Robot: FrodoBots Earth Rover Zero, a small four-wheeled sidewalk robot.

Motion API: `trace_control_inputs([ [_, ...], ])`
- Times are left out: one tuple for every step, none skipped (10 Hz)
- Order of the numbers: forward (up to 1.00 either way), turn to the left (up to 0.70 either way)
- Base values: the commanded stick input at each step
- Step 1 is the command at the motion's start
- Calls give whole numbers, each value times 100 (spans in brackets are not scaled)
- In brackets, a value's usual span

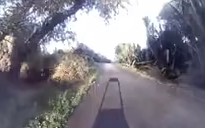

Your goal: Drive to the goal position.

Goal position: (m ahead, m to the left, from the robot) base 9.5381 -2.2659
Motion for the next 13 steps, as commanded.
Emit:
trace_control_inputs([
  [100,0],
  [100,0],
  [100,0],
  [100,0],
  [100,0],
  [100,-40],
  [100,-40],
  [100,-40],
  [100,-40],
  [100,-40],
  [100,0],
  [100,0],
  [100,0],
])
